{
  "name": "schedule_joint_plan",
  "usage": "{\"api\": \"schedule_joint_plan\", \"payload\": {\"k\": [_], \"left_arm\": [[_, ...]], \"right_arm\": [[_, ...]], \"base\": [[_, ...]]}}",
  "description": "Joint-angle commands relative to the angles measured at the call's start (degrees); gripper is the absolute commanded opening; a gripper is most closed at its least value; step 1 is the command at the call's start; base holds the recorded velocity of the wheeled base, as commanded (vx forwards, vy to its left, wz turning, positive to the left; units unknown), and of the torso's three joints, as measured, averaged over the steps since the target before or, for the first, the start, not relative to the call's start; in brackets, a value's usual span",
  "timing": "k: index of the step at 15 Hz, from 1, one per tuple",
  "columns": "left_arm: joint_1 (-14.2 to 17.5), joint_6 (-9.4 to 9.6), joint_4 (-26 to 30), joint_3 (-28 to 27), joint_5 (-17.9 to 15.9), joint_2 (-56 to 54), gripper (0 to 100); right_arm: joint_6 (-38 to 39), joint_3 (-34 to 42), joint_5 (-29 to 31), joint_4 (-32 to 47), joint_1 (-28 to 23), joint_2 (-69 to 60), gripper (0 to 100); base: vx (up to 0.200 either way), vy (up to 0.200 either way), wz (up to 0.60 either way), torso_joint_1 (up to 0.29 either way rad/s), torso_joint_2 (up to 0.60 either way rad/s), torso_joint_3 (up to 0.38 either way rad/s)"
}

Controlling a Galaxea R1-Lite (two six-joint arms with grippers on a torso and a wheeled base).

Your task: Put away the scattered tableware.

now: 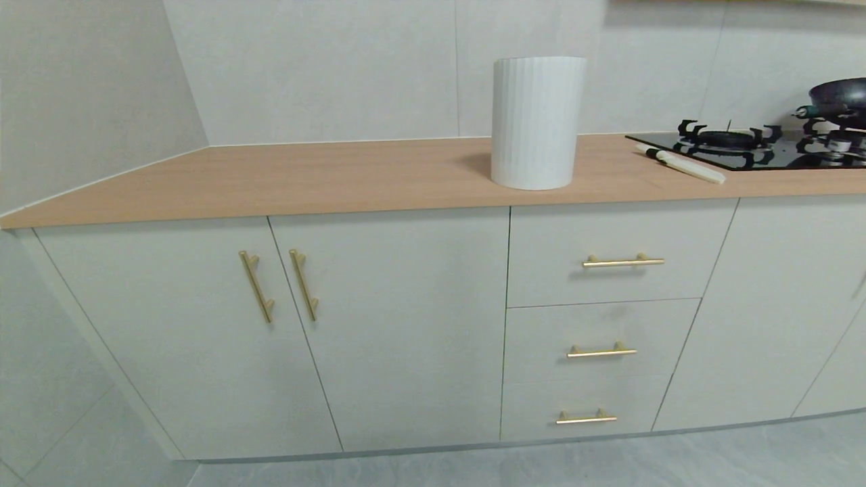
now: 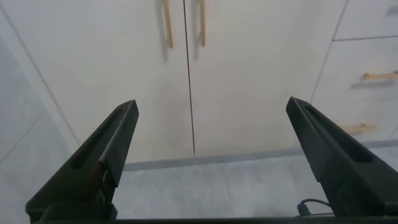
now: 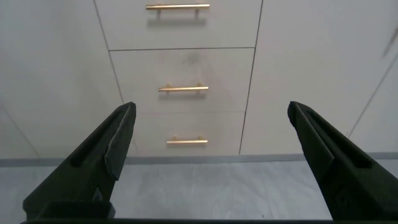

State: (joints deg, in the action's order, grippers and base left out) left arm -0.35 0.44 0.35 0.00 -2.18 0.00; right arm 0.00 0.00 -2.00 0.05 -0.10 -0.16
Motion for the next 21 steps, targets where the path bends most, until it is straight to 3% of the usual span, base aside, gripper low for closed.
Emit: {"api": "schedule_joint_plan", "payload": {"k": [1,12,19,21], "left_arm": [[0.0,0.00,0.0,0.0,0.0,0.0,100],[0.0,0.00,0.0,0.0,0.0,0.0,100],[0.0,0.00,0.0,0.0,0.0,0.0,100],[0.0,0.09,0.0,0.0,-0.1,0.0,100]], "right_arm": [[0.0,0.0,0.0,0.0,0.0,0.2,100],[0.0,0.0,0.0,0.0,0.0,0.2,100],[0.0,0.0,0.0,0.0,0.0,0.2,100],[0.0,0.0,0.0,0.0,0.0,0.2,100]], "base": [[0.200,0.000,0.00,0.002,0.00,0.002],[0.200,0.000,0.00,0.002,0.00,0.004],[0.000,0.000,0.00,0.000,0.00,0.000],[0.000,-0.200,0.00,0.000,0.00,0.000]]}}
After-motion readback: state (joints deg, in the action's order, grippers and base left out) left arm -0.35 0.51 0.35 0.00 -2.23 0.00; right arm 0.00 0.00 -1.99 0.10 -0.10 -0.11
